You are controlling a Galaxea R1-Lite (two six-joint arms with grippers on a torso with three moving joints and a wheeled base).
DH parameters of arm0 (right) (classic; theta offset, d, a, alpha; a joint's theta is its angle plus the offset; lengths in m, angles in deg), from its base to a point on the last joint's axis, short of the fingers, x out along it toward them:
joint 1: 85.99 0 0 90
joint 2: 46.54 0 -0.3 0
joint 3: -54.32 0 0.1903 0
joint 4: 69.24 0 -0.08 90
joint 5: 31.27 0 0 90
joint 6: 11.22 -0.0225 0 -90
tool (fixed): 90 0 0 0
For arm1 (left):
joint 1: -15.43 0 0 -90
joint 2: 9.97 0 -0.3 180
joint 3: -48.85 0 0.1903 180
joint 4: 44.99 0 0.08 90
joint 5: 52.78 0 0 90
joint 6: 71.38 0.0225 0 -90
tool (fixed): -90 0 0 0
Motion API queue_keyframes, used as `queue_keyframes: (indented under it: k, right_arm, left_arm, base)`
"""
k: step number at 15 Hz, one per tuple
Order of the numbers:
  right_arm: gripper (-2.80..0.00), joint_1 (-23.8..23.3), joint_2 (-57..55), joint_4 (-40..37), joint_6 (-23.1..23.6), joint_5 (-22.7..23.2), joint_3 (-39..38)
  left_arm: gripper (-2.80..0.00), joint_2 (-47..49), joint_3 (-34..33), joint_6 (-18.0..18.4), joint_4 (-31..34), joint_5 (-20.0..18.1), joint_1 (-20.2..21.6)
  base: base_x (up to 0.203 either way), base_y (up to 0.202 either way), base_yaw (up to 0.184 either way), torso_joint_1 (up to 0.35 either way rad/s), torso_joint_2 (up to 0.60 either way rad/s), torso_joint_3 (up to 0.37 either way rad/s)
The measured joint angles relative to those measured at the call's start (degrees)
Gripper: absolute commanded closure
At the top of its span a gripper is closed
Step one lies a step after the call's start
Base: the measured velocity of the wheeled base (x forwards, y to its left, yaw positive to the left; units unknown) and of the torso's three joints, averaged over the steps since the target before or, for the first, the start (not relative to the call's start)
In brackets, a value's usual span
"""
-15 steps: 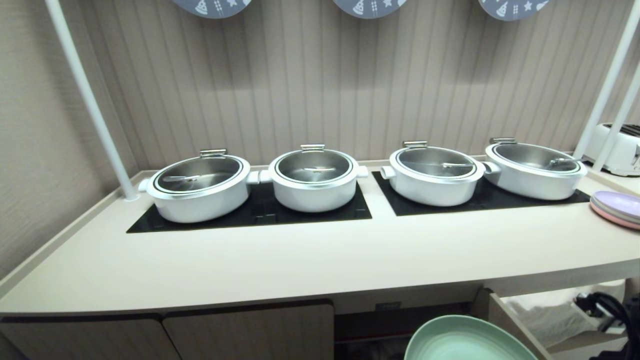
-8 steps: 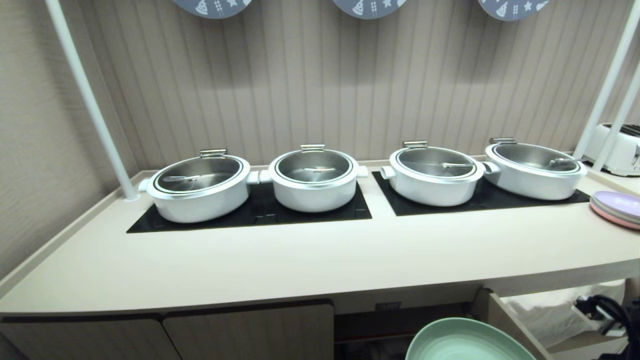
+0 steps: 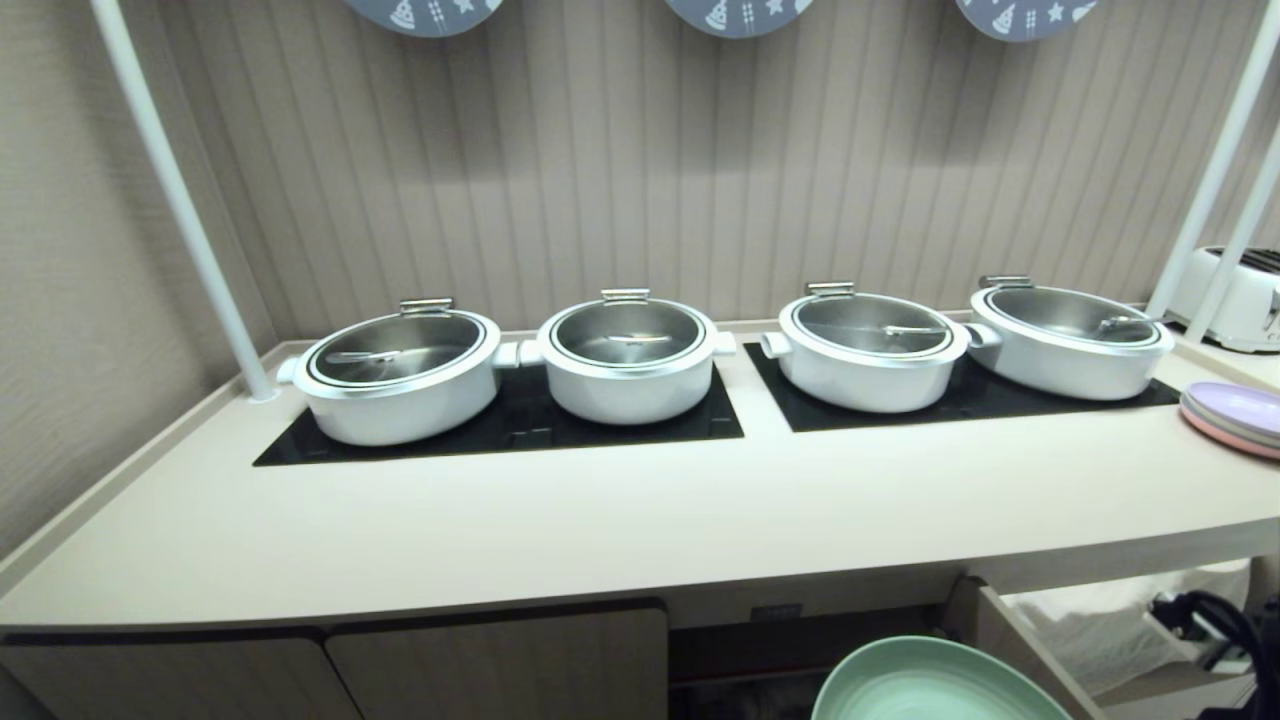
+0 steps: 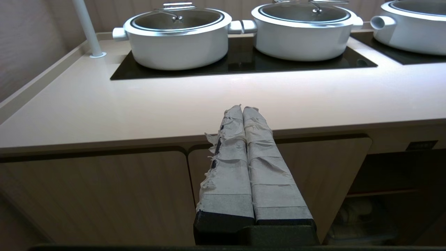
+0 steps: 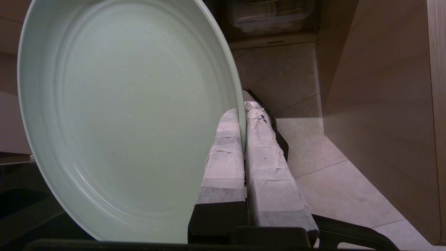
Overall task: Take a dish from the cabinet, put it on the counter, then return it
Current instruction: Put it back into the cabinet
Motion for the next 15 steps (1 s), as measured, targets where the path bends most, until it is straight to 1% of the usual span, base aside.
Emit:
queue_keyframes:
  k: [15]
  right_arm:
    - [0.0, 0.0, 0.1, -0.1, -0.4, 0.0, -0.4]
  left_arm:
    - [0.0, 0.0, 0.0, 0.0, 0.0, 0.0, 0.0]
  base:
    - [0.0, 0.0, 0.0, 0.0, 0.0, 0.0]
